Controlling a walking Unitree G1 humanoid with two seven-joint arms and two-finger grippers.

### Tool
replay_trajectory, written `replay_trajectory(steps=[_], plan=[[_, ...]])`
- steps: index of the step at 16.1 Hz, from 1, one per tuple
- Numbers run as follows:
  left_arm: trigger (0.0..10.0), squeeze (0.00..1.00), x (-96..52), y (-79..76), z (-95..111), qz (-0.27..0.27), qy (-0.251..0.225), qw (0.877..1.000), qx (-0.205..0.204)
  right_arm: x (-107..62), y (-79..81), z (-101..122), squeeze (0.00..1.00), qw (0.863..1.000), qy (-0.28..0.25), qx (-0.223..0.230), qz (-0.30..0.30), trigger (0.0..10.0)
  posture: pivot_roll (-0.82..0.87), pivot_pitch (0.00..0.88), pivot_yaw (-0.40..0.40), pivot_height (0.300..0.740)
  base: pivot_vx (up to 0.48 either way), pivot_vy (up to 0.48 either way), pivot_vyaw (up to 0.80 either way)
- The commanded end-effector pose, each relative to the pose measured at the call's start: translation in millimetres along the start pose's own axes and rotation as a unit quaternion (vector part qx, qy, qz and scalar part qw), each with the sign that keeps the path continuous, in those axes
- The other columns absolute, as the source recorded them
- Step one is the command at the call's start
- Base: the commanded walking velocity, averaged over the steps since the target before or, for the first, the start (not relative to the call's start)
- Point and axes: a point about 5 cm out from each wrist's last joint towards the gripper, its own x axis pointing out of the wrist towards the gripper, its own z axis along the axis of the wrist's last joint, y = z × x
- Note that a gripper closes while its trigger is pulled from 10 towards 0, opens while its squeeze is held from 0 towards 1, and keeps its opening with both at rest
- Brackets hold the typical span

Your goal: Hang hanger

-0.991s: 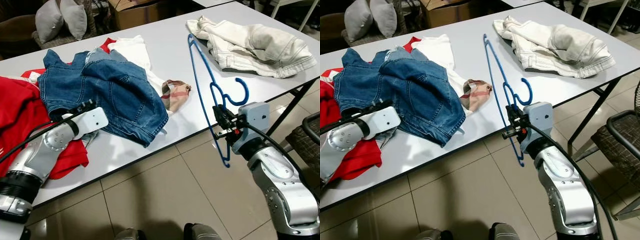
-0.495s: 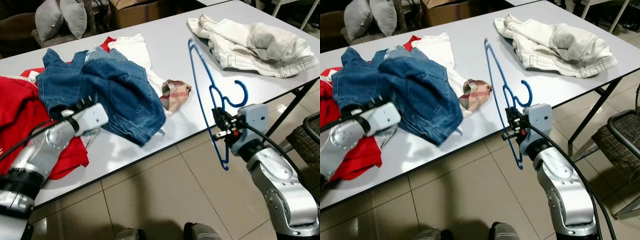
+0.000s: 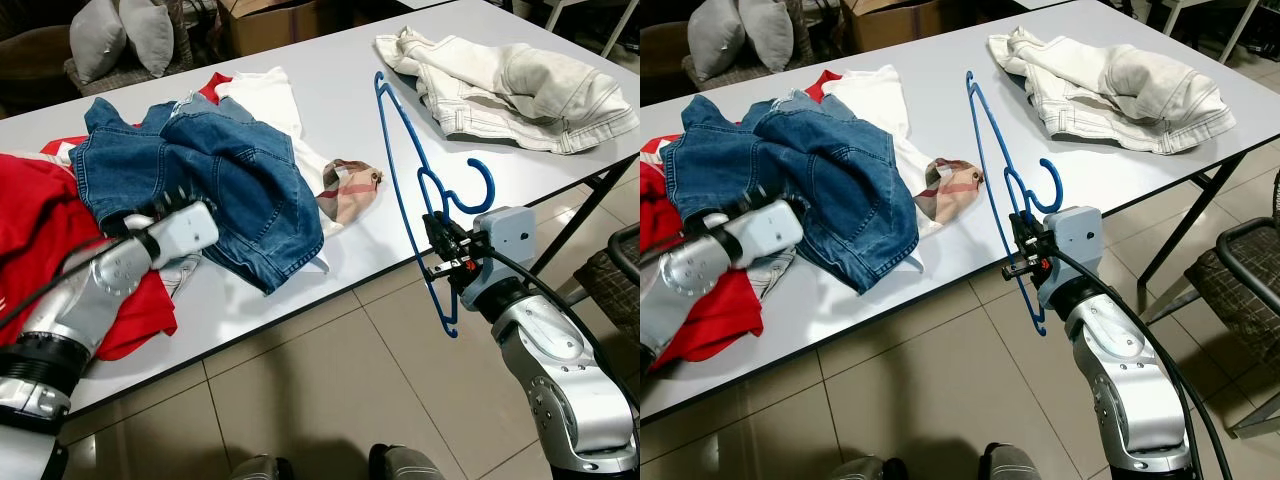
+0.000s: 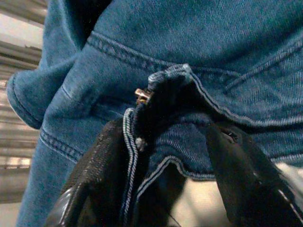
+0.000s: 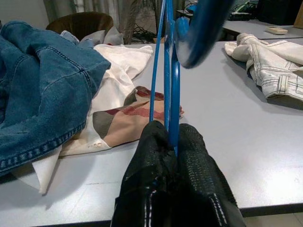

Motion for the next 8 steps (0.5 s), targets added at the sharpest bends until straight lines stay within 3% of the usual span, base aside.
replay_trajectory(steps=[1, 4, 5, 6, 8], plan=[[10.0, 0.00, -1.7, 1.3, -4.3, -0.002, 0.010, 1.000, 0.006, -1.6, 2.4, 2.2, 0.00, 1.000, -0.008, -0.006, -0.001, 10.0, -0.13, 0.109, 0.093, 0.740, 0.000, 0.000, 0.00], [10.0, 0.00, -2.5, 5.6, -1.7, 0.003, -0.009, 1.000, 0.015, -1.8, 1.8, 1.6, 0.00, 1.000, -0.009, -0.007, -0.004, 10.0, -0.12, 0.101, 0.097, 0.740, 0.000, 0.000, 0.00], [8.3, 0.00, -2.2, 6.3, 1.2, 0.004, -0.021, 1.000, 0.015, -1.7, 1.8, 1.4, 0.00, 1.000, -0.009, -0.007, -0.004, 10.0, -0.12, 0.101, 0.097, 0.740, 0.000, 0.000, 0.00], [2.6, 0.00, -0.4, 7.4, 8.7, 0.008, -0.042, 0.999, 0.012, -1.1, 2.3, 0.9, 0.00, 1.000, -0.010, -0.008, -0.004, 10.0, -0.12, 0.097, 0.096, 0.740, 0.000, 0.000, 0.00], [1.1, 0.00, 5.7, 11.5, 20.3, 0.019, -0.060, 0.998, 0.008, 0.1, 3.3, 0.7, 0.00, 1.000, -0.011, -0.010, -0.002, 10.0, -0.12, 0.095, 0.098, 0.740, 0.000, 0.000, 0.00]])
